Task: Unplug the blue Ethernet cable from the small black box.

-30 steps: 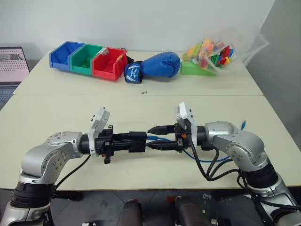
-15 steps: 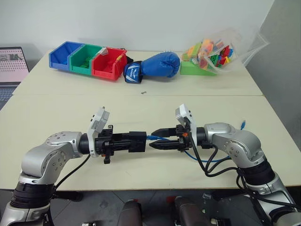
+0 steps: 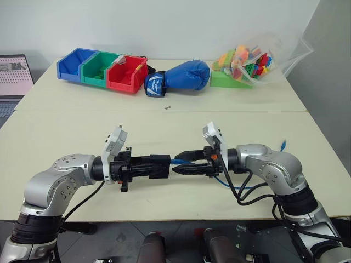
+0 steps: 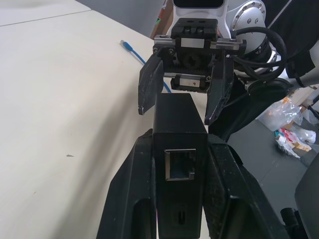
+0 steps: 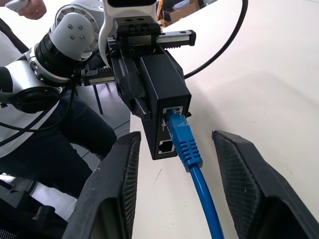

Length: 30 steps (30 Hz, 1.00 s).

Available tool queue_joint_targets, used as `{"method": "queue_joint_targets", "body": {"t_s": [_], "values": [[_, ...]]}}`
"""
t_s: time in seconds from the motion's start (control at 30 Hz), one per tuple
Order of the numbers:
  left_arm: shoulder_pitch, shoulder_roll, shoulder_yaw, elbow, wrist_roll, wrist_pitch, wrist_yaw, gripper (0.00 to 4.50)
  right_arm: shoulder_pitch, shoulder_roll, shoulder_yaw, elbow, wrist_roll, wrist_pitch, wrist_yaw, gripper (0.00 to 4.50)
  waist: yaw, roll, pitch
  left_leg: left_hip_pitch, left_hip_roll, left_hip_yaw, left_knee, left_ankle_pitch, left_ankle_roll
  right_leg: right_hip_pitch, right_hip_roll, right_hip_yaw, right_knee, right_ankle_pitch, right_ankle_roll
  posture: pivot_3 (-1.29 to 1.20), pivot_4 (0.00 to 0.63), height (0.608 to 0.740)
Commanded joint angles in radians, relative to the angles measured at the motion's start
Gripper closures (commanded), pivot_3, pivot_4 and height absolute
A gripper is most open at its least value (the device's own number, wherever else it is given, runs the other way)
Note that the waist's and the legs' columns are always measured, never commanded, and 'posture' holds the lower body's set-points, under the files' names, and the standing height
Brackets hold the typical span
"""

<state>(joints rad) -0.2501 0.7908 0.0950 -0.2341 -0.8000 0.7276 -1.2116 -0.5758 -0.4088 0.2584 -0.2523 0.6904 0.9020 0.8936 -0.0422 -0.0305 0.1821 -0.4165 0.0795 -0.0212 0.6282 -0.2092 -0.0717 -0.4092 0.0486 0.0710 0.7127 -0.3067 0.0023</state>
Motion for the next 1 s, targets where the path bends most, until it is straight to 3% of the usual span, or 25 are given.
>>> {"method": "queue_joint_targets", "body": {"t_s": [0.03, 0.17, 0.57, 1.0], "values": [[-0.010, 0.012, 0.015, -0.028, 0.002, -0.021, -0.010, 3.72, -0.019, 0.010, -0.024, -0.014, 0.019, -0.001, 0.010, 2.10, 0.000, 0.000, 0.000, 0.000, 0.000, 0.000, 0.000, 0.000, 0.000, 0.000, 0.000, 0.000, 0.000, 0.000, 0.000, 0.00, 0.150, 0.740], [-0.002, 0.009, 0.013, -0.035, 0.004, -0.024, -0.008, 3.72, -0.022, 0.018, -0.020, -0.013, 0.018, 0.002, 0.009, 2.10, 0.000, 0.000, 0.000, 0.000, 0.000, 0.000, 0.000, 0.000, 0.000, 0.000, 0.000, 0.000, 0.000, 0.000, 0.000, 0.00, 0.150, 0.740], [0.020, 0.012, -0.005, -0.053, 0.029, -0.055, -0.019, 3.72, -0.031, 0.014, -0.015, -0.015, 0.020, 0.033, 0.031, 4.46, -0.003, 0.000, 0.000, 0.000, 0.000, 0.000, 0.000, 0.000, 0.000, 0.000, 0.000, 0.000, 0.000, 0.000, 0.000, 0.00, 0.150, 0.740], [0.061, 0.031, 0.001, -0.053, 0.055, -0.092, -0.058, 3.72, -0.035, -0.010, -0.038, 0.014, 0.035, 0.104, 0.059, 4.47, -0.009, 0.000, 0.000, 0.000, 0.000, 0.000, 0.000, 0.000, 0.000, 0.000, 0.000, 0.000, 0.000, 0.000, 0.000, 0.00, 0.150, 0.740]]}}
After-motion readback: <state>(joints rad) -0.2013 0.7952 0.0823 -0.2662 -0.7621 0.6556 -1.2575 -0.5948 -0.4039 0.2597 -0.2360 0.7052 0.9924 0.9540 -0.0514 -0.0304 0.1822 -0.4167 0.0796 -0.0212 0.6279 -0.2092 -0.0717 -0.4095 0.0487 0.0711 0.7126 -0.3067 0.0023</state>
